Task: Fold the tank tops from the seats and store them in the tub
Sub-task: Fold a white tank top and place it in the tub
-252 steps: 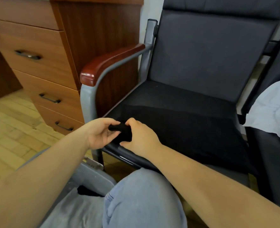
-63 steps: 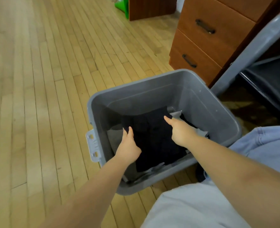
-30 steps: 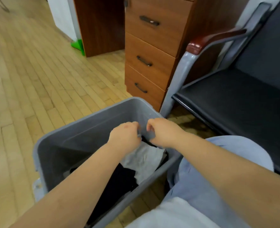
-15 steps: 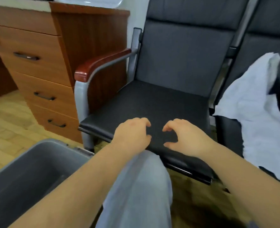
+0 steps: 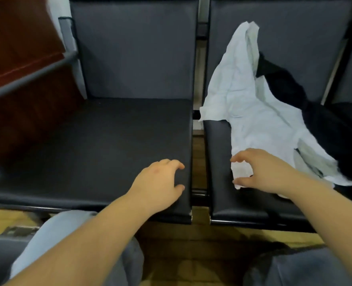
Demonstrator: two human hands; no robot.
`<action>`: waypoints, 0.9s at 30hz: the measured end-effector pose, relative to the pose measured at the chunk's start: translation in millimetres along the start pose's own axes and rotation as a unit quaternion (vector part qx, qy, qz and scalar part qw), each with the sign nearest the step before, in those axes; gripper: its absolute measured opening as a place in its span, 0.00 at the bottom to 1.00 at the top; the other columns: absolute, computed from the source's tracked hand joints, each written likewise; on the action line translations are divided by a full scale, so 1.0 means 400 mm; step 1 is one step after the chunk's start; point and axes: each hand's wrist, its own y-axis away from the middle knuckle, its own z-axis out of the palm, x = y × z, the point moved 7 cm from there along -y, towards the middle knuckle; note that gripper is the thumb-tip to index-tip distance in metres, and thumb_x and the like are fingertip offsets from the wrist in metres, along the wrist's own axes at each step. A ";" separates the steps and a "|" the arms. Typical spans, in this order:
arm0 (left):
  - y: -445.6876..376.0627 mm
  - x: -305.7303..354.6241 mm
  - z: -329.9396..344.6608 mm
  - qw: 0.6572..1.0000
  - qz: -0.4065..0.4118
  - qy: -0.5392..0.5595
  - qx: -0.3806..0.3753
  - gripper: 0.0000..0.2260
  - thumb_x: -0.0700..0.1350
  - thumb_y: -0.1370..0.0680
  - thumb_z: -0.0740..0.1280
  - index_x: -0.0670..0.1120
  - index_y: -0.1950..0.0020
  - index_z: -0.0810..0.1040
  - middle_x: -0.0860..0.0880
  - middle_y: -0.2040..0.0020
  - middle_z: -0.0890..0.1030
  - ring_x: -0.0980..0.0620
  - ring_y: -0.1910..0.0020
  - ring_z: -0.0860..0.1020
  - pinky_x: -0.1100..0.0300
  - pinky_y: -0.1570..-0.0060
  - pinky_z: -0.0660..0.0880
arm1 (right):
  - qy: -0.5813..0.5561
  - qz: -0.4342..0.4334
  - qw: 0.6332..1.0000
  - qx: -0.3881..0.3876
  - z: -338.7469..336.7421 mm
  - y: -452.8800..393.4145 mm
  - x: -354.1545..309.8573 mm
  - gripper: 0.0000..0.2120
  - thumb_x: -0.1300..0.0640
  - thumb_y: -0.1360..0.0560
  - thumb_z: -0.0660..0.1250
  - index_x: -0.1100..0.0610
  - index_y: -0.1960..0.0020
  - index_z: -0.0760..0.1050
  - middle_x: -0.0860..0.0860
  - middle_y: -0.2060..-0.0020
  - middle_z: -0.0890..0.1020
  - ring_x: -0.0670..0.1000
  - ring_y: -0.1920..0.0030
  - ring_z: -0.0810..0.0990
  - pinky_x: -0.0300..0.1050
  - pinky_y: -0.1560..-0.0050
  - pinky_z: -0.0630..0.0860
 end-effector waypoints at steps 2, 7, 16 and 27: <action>-0.033 0.045 0.029 1.000 0.008 0.020 -0.009 0.22 0.52 0.21 0.65 0.56 0.28 0.65 0.56 0.29 0.68 0.55 0.31 0.66 0.60 0.35 0.67 | -0.023 0.021 1.000 0.003 -0.019 0.016 0.068 0.28 0.46 0.29 0.73 0.46 0.32 0.69 0.44 0.38 0.73 0.44 0.40 0.70 0.35 0.46 0.64; -0.118 0.171 0.115 0.997 0.016 0.077 -0.026 0.22 0.55 0.21 0.65 0.57 0.29 0.66 0.58 0.31 0.68 0.57 0.32 0.68 0.61 0.35 0.68 | -0.068 0.076 0.995 0.010 -0.054 0.053 0.206 0.29 0.44 0.30 0.73 0.43 0.32 0.67 0.42 0.37 0.71 0.42 0.41 0.70 0.36 0.47 0.65; -0.227 0.307 0.208 0.998 0.030 0.034 -0.054 0.20 0.56 0.23 0.67 0.53 0.34 0.71 0.53 0.38 0.69 0.52 0.37 0.71 0.60 0.37 0.68 | -0.129 0.081 0.987 -0.048 -0.011 0.118 0.281 0.30 0.42 0.32 0.74 0.42 0.33 0.67 0.40 0.38 0.71 0.43 0.41 0.72 0.37 0.45 0.69; -0.195 0.233 0.153 0.990 0.023 0.131 -0.034 0.03 0.48 0.20 0.64 0.54 0.51 0.77 0.59 0.53 0.76 0.62 0.55 0.74 0.74 0.58 0.67 | -0.108 0.064 0.991 -0.054 0.018 0.092 0.245 0.05 0.49 0.24 0.68 0.49 0.51 0.75 0.43 0.57 0.76 0.46 0.55 0.75 0.38 0.56 0.70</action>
